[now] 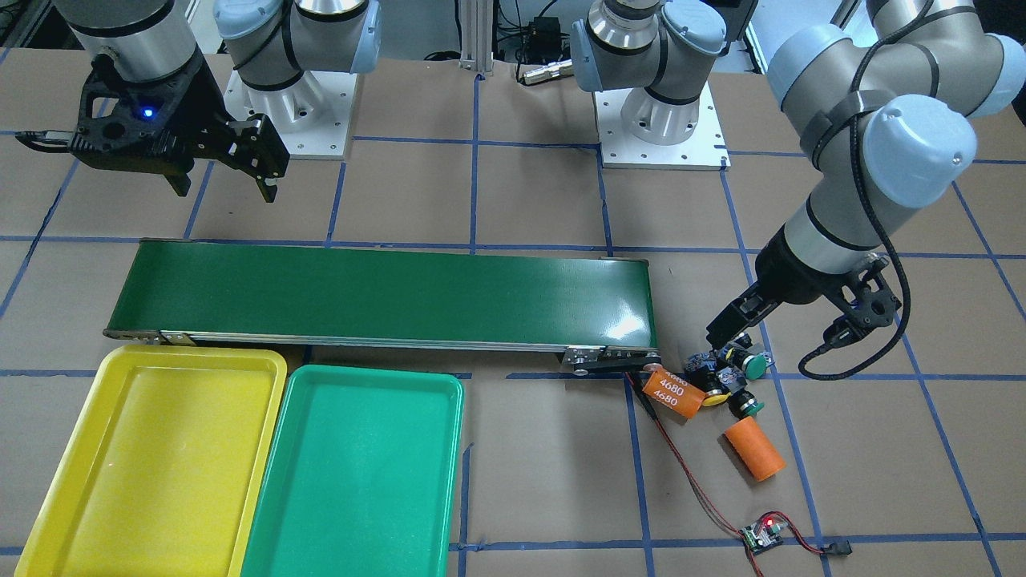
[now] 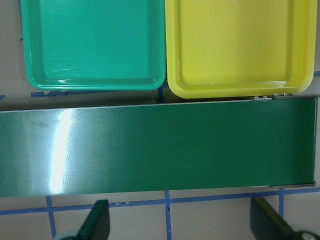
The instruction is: Sort buttons by color to trays
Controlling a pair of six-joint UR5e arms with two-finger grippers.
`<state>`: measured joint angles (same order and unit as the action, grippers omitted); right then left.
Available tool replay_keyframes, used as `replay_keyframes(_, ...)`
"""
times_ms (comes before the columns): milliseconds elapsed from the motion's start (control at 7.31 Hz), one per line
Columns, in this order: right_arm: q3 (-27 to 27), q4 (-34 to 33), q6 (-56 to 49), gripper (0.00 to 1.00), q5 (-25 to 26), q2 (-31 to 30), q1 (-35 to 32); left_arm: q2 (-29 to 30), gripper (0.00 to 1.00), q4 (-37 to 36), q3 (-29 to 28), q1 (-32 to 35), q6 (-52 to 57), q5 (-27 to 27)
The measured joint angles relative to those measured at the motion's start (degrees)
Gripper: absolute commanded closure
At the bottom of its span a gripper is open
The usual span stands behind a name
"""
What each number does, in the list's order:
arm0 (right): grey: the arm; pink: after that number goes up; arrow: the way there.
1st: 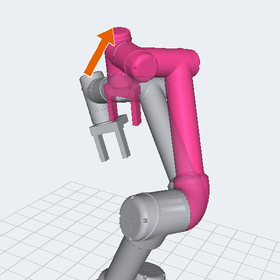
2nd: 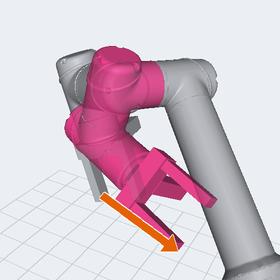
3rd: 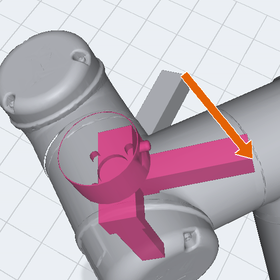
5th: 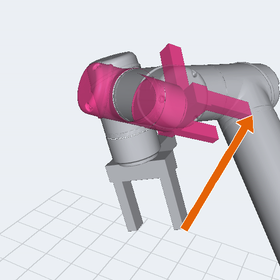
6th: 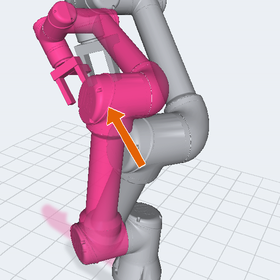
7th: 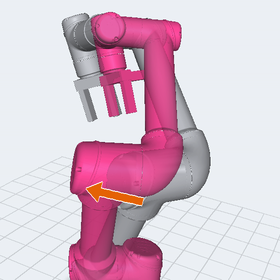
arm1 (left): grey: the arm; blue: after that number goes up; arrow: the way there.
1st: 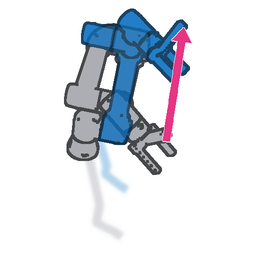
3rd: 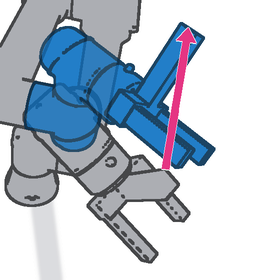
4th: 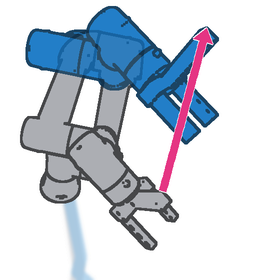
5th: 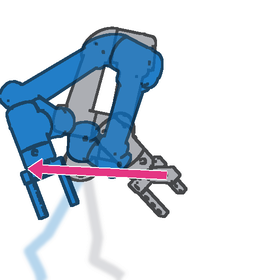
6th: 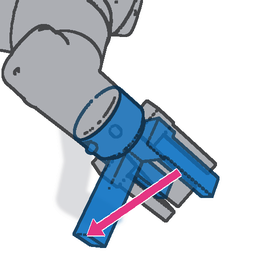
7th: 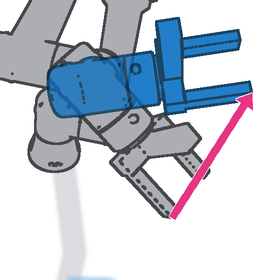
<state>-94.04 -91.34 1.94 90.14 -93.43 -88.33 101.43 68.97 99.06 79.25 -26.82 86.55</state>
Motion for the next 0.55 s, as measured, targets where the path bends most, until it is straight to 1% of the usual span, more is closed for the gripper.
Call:
replay_keyframes(274, 0.0, -0.1, 0.1, 0.0, -0.1, 0.0, 0.0, 4.9, 0.0, -6.1, 2.3, 0.0, -9.5, 0.2)
replay_keyframes(411, 0.0, -0.2, 0.1, 0.0, -0.1, 0.0, 0.0, 7.5, 0.0, -9.7, 3.3, 0.1, -11.6, 0.1)
replay_keyframes(547, 0.0, -0.2, 0.1, 0.0, -0.1, 0.0, 0.0, 10.6, 0.0, -15.7, 4.3, 0.2, -12.3, -0.2)
